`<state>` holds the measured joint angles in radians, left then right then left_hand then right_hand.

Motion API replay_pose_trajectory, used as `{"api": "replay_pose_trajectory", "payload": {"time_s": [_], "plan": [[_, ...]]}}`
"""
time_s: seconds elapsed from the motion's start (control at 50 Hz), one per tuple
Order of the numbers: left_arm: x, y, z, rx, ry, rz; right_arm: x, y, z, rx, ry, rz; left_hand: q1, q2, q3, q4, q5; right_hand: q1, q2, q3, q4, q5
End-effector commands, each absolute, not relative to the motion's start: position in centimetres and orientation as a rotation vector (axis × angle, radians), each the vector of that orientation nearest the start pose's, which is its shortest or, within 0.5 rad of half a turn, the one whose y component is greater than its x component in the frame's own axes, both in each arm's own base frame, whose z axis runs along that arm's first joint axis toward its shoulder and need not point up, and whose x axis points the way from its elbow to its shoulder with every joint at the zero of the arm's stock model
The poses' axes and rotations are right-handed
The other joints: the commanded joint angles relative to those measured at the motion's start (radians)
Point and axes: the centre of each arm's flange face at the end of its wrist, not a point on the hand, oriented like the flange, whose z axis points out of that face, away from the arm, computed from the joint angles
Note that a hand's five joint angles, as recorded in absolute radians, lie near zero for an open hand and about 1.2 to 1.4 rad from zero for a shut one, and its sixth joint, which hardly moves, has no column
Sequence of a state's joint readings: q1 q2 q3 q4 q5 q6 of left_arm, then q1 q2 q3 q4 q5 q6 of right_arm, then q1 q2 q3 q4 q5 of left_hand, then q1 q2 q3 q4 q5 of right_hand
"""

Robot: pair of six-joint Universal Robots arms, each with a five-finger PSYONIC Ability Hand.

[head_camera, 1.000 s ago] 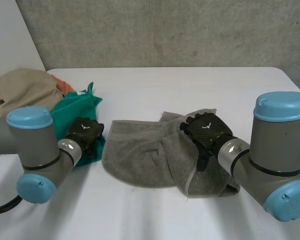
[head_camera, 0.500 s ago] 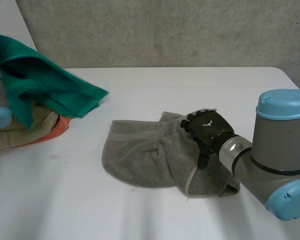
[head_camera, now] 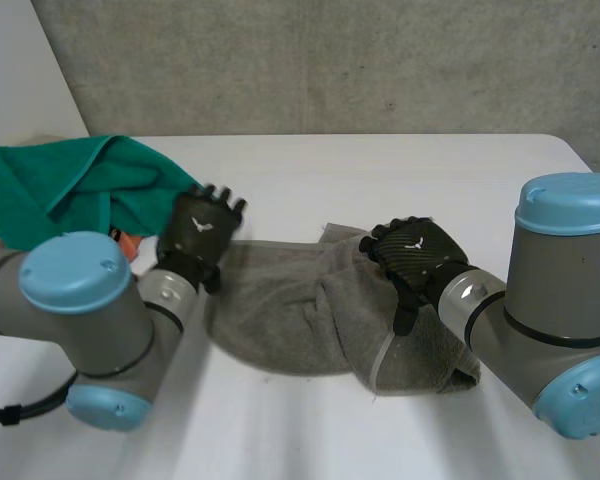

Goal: Fold the laundry.

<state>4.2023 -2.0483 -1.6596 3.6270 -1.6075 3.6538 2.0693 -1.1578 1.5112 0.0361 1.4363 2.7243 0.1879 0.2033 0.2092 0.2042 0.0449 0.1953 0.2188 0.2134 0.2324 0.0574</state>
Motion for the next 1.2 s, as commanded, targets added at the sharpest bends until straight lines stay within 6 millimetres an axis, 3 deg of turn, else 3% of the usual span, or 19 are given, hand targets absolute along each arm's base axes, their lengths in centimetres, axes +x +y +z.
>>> {"api": "replay_pose_trajectory", "payload": {"time_s": [0.02,0.2,0.34,0.46,0.5,0.58,0.7,0.76,0.8,0.88,0.9,0.96,1.02,1.06,1.1,1.12,1.14,1.16,1.2], "plan": [[-30.8,-23.5,14.9,1.202,2.274,-2.022,29.2,-23.6,18.5,-1.203,2.191,-1.63,0.049,0.034,0.028,0.033,0.018,-0.021,-0.044,-0.039,-0.058,-0.057],[-33.2,-20.9,13.7,1.426,2.366,-2.026,28.3,-23.1,17.5,-1.217,2.291,-1.546,0.075,0.06,0.054,0.059,0.044,-0.021,-0.044,-0.039,-0.058,-0.057],[-36.7,-20.1,16.2,1.488,2.193,-2.266,25.2,-25.2,17.5,-1.114,2.419,-1.581,0.128,0.113,0.107,0.112,0.097,-0.016,-0.04,-0.034,-0.053,-0.053],[-39.9,-21.0,17.1,1.526,2.081,-2.4,22.3,-25.7,19.0,-1.01,2.487,-1.634,0.225,0.209,0.204,0.209,0.193,-0.019,-0.043,-0.037,-0.056,-0.056],[-40.5,-21.2,16.7,1.553,2.082,-2.391,20.8,-26.3,18.9,-0.957,2.536,-1.634,0.243,0.227,0.222,0.227,0.211,-0.021,-0.044,-0.039,-0.058,-0.057],[-41.6,-21.3,14.5,1.704,2.097,-2.279,19.8,-26.4,18.1,-0.943,2.557,-1.578,0.24,0.224,0.219,0.224,0.208,-0.021,-0.044,-0.039,-0.058,-0.057],[-42.2,-21.2,11.9,1.908,1.98,-2.133,20.1,-25.8,16.7,-0.942,2.507,-1.49,0.257,0.242,0.236,0.241,0.226,-0.002,-0.025,-0.02,-0.039,-0.038],[-42.1,-21.2,11.5,1.925,1.957,-2.116,20.5,-26.0,15.2,-0.912,2.504,-1.445,0.381,0.365,0.359,0.364,0.349,0.06,0.036,0.042,0.023,0.023],[-42.1,-21.1,11.3,1.934,1.96,-2.106,20.6,-26.2,14.7,-0.897,2.502,-1.445,0.577,0.561,0.555,0.56,0.545,0.104,0.08,0.086,0.067,0.067],[-42.1,-21.2,11.5,1.912,1.954,-2.111,20.7,-26.8,14.1,-0.878,2.479,-1.476,1.078,1.063,1.057,1.062,1.047,0.406,0.382,0.387,0.368,0.369],[-42.2,-21.3,11.6,1.907,1.95,-2.117,20.8,-27.1,14.2,-0.874,2.467,-1.505,1.17,1.154,1.148,1.153,1.138,0.677,0.653,0.659,0.64,0.64],[-42.2,-22.0,12.7,1.832,1.928,-2.158,20.9,-28.0,14.4,-0.878,2.441,-1.565,1.208,1.193,1.187,1.192,1.177,1.199,1.175,1.181,1.162,1.162],[-42.4,-23.8,15.3,1.666,1.856,-2.261,21.2,-29.4,15.4,-0.891,2.393,-1.67,1.208,1.193,1.187,1.192,1.177,1.201,1.177,1.183,1.164,1.164],[-42.6,-24.9,17.3,1.546,1.798,-2.341,21.8,-31.0,17.2,-0.885,2.311,-1.804,1.208,1.193,1.187,1.192,1.177,1.201,1.177,1.183,1.164,1.164],[-42.2,-27.1,20.3,1.341,1.708,-2.446,22.5,-32.0,18.8,-0.882,2.228,-1.915,1.208,1.193,1.187,1.192,1.177,1.201,1.177,1.183,1.164,1.164],[-41.5,-28.4,21.6,1.244,1.673,-2.479,23.3,-33.1,20.9,-0.876,2.119,-2.053,1.208,1.193,1.187,1.192,1.177,1.201,1.177,1.183,1.164,1.164],[-41.0,-29.4,22.5,1.176,1.651,-2.497,23.6,-33.5,21.8,-0.866,2.074,-2.106,1.208,1.193,1.187,1.192,1.177,1.201,1.177,1.183,1.164,1.164],[-39.9,-31.0,24.8,1.037,1.589,-2.546,24.0,-33.9,22.7,-0.855,2.023,-2.167,1.208,1.193,1.187,1.192,1.177,1.201,1.177,1.183,1.164,1.164],[-38.8,-32.0,27.2,0.914,1.524,-2.594,25.2,-34.8,25.7,-0.815,1.857,-2.343,1.208,1.193,1.187,1.192,1.177,1.201,1.177,1.183,1.164,1.164]]}}
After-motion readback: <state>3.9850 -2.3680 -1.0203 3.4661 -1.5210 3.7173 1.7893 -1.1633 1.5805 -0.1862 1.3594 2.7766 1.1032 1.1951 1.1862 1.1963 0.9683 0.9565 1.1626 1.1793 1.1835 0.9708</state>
